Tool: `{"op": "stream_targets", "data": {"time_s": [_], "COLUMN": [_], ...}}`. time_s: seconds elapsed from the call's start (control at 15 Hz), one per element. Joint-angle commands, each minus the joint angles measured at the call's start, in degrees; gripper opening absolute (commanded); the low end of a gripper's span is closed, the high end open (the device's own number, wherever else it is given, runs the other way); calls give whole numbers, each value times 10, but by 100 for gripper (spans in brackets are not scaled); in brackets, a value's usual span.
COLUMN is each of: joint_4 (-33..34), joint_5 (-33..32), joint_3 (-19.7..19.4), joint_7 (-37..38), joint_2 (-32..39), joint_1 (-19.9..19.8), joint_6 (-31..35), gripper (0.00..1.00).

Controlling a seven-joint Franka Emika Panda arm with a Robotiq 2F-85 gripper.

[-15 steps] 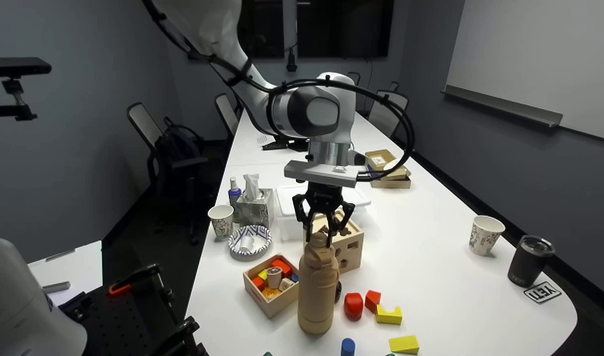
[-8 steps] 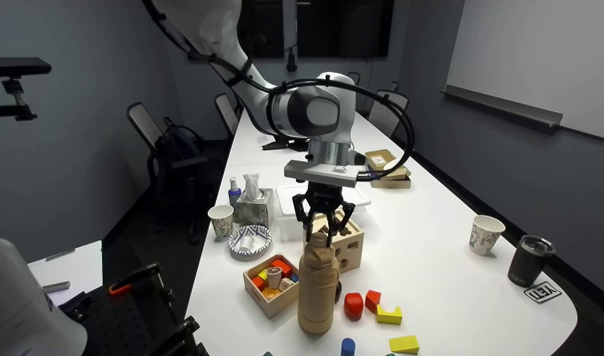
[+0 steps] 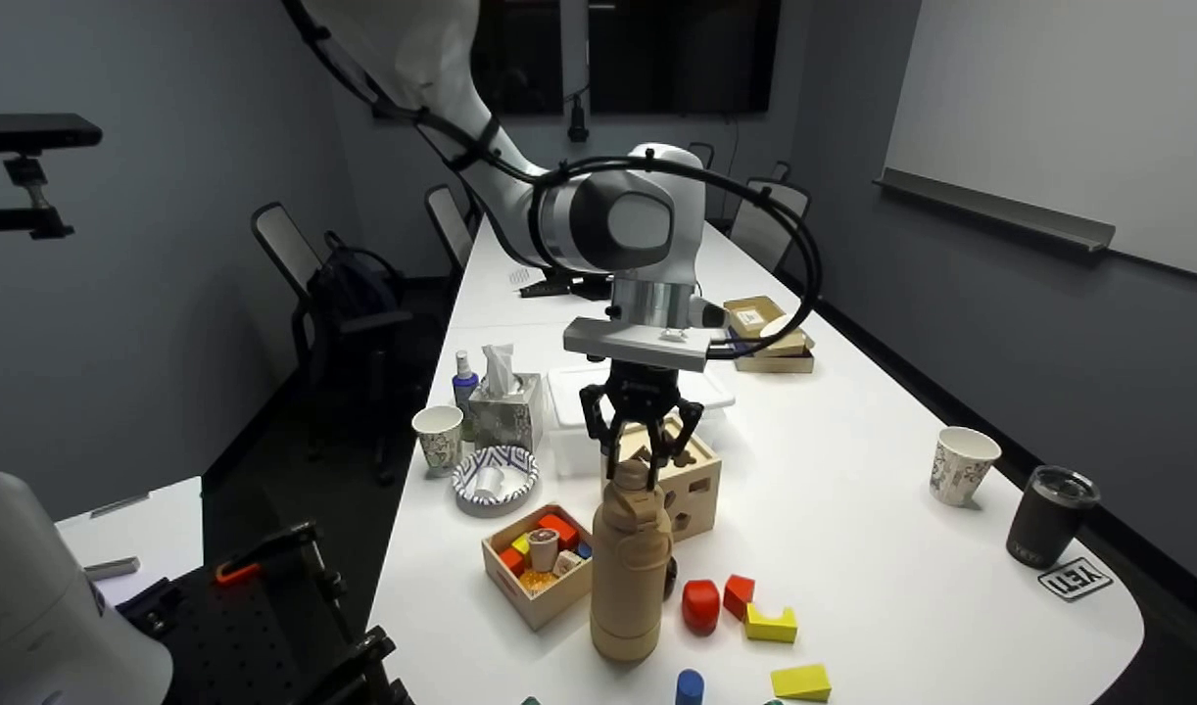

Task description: Twist the lid of the bottle anticlockwise

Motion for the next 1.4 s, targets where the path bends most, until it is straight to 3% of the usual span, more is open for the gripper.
{"op": "stream_targets", "data": {"time_s": [0.0,0.27,0.67,1.33], "joint_4": [-3,-8,-18,-83], "joint_5": [-3,-10,-9,9], "joint_3": [3,0,1,1], "joint_7": [9,18,20,5], "joint_2": [-3,-4,-21,-136], "joint_1": [-3,-2,-1,0], "joint_6": [9,29,45,50], "gripper": [72,99,100,100]}}
